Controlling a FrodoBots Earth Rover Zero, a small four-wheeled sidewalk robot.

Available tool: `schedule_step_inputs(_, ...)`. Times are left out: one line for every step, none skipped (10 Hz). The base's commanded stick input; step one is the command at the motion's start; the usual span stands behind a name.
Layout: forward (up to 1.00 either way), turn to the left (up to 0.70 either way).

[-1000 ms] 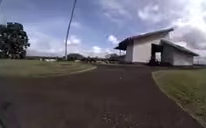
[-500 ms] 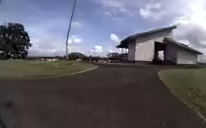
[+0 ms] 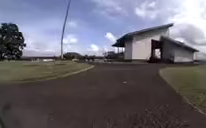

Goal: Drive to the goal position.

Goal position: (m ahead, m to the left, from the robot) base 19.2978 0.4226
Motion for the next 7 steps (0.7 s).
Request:
schedule_step_inputs(0.85,-0.24)
schedule_step_inputs(0.85,-0.19)
schedule_step_inputs(0.85,-0.07)
schedule_step_inputs(0.85,0.00)
schedule_step_inputs(0.85,0.00)
schedule_step_inputs(0.85,0.00)
schedule_step_inputs(0.85,0.00)
